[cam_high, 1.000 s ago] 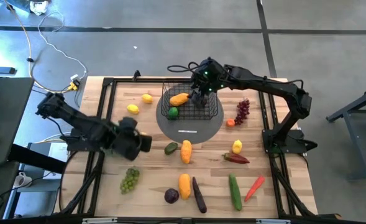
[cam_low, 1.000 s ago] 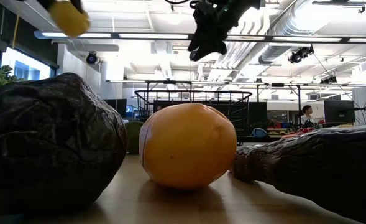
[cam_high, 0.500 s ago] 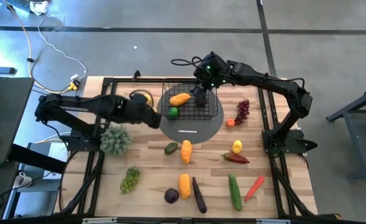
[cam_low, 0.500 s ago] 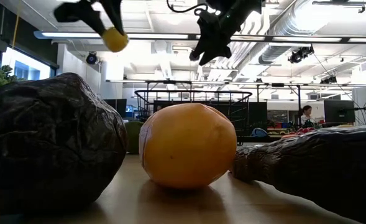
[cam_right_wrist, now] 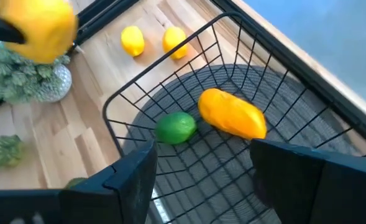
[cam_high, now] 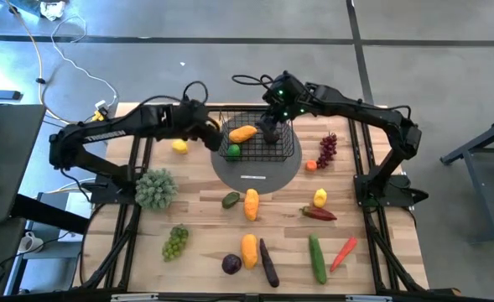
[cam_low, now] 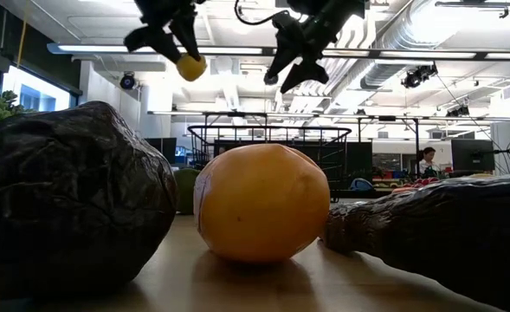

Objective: Build produce basket
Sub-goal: Put the yellow lemon into the wire basket

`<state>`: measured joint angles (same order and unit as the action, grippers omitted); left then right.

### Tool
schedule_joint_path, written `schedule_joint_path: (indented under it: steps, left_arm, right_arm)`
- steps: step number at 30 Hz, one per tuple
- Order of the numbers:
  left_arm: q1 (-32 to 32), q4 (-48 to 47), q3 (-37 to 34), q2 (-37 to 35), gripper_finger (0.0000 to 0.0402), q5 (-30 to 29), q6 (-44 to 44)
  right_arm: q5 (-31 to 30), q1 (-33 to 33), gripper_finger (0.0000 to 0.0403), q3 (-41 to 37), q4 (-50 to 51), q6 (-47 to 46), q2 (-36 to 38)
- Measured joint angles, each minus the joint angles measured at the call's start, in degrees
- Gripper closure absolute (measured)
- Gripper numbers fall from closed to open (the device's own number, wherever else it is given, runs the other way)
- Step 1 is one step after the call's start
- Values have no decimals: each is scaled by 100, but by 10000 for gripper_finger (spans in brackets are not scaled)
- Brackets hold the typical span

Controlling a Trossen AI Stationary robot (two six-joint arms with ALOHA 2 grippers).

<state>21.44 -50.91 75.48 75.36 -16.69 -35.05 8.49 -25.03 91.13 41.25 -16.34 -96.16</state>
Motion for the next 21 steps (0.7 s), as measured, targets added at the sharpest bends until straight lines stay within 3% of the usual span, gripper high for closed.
schedule_joint_path:
  steps: [13,21]
  left_arm:
    - [719,649,0,835,259,1065,1642]
    - [819,1026,-2,1492,259,1434,2223]
  right_arm:
    - [-1162,453,164,0,1235,-1756,0]
    - [-1302,817,164,0,1548,-2326,0]
